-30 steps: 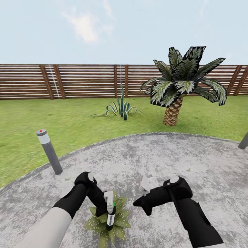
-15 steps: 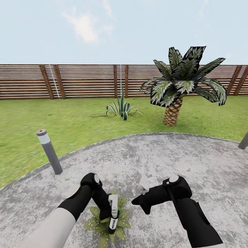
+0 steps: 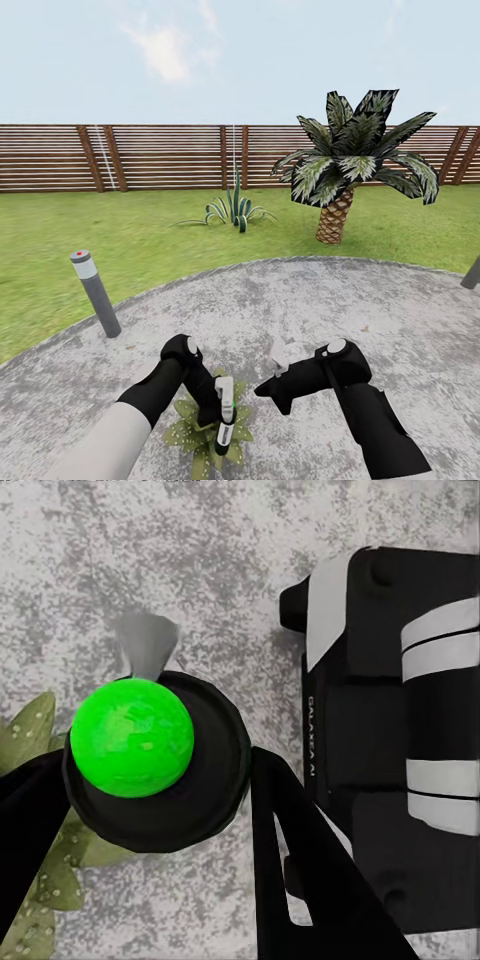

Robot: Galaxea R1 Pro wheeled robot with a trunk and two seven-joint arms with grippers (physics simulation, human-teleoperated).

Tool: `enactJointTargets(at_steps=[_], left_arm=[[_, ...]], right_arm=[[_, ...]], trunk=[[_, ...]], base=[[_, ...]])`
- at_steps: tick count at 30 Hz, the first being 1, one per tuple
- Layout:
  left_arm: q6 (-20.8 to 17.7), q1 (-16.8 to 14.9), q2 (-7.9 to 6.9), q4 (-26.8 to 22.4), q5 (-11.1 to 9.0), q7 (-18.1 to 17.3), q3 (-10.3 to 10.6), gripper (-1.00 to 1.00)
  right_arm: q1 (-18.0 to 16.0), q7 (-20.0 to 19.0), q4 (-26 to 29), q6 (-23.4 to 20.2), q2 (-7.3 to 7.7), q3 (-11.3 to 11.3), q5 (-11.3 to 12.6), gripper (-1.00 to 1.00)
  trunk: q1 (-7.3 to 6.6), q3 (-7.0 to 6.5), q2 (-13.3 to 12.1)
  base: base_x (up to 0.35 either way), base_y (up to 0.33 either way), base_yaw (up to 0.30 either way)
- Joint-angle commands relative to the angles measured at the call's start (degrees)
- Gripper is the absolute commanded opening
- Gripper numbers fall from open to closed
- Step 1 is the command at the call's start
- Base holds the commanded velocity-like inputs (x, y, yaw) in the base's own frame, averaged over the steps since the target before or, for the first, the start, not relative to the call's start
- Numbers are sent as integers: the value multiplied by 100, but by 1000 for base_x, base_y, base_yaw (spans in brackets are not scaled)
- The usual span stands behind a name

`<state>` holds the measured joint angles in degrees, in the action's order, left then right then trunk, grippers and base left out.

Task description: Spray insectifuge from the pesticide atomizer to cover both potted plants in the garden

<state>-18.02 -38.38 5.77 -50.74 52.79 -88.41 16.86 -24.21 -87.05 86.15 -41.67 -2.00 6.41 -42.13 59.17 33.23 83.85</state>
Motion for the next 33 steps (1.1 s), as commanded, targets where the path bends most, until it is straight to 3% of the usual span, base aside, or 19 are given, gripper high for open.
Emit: enactJointTargets(at_steps=[1,7,12,33], left_arm=[[-64,-3,5,-6,26,-34,2,-100],[-70,-3,76,-39,14,-39,24,-100],[-78,-4,118,-41,12,-45,281,-100],[-149,-107,134,-246,-8,-60,448,-100]], right_arm=[[-5,-49,7,-60,-4,-1,-50,-100],[-5,-51,7,-60,-3,1,-50,-100],[-5,-50,7,-60,-2,-2,-50,-100],[-5,-58,7,-60,-2,-1,-55,-100]], trunk=[[0,6,3],[0,6,3],[0,6,3],[0,6,3]], base=[[0,0,0],[0,0,0],[0,0,0],[0,0,0]])
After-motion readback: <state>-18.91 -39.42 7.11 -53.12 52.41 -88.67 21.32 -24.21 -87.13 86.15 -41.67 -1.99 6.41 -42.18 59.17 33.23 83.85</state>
